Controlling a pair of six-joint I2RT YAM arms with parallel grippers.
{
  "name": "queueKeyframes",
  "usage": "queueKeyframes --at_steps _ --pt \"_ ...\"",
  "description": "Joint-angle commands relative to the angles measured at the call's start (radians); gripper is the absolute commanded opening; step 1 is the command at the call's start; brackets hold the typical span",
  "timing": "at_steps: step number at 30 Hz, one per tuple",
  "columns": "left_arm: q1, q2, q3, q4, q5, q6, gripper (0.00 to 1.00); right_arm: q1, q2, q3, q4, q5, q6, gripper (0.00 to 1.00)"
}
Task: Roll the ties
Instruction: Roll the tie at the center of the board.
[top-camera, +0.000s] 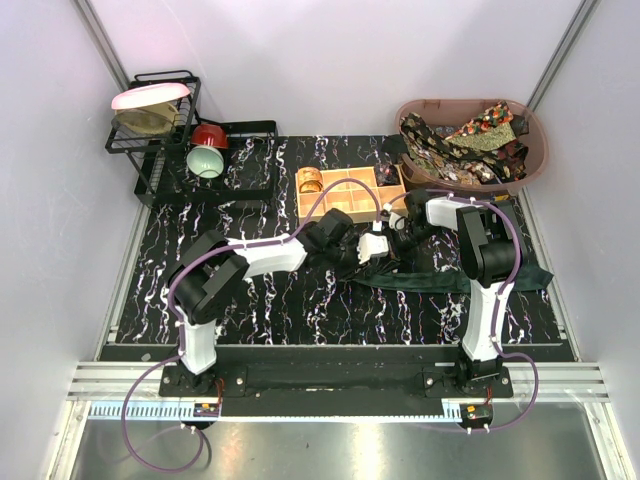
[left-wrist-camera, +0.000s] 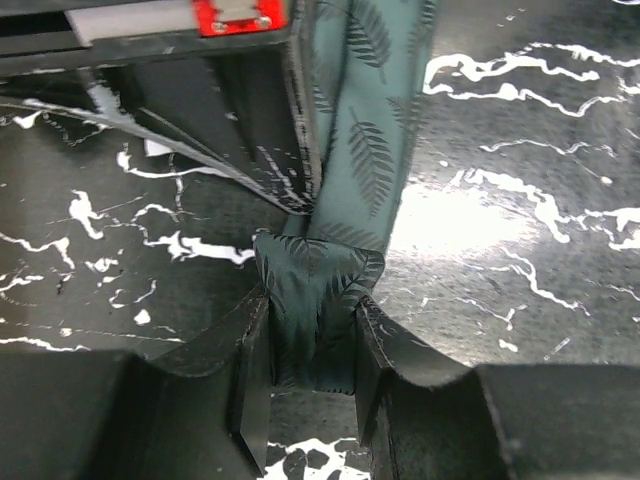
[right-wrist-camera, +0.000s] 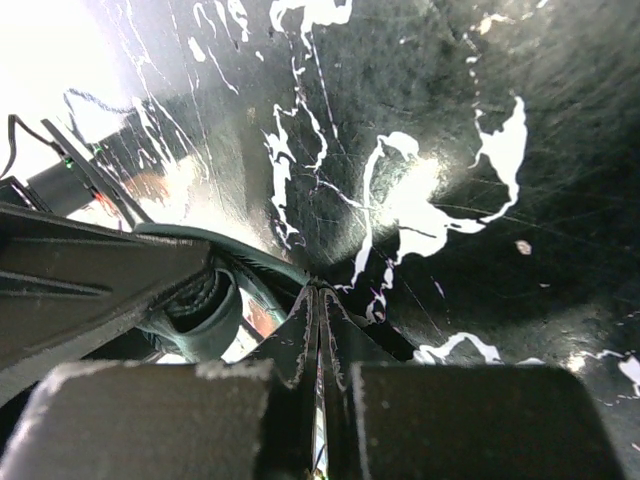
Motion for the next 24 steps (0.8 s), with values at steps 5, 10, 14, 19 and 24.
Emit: queueKeyframes --at_steps 5,10,14,19,24 --pt "0.005 0.054 0.012 -0.042 -0.074 0.039 0.00 0.004 0.048 0.013 -0.012 0.155 -0.073 0.00" --pt "-0.004 0.080 0.018 -0.099 -0.105 0.060 0.00 -0.009 -0.015 0.094 -0.088 0.122 -0.077 0.00" --pt "-0.007 0.093 0.027 -0.125 -0.120 0.057 0.00 -0.021 -0.083 0.114 -0.144 0.063 -0.080 0.01" --pt "-0.006 0.097 0.035 -0.139 -0.117 0.054 0.00 -0.013 -0.118 0.047 -0.127 -0.051 -0.033 0.02" --pt "-0.006 0.099 0.035 -0.142 -0.111 0.045 0.00 0.024 -0.107 -0.019 -0.062 -0.082 0.030 0.01"
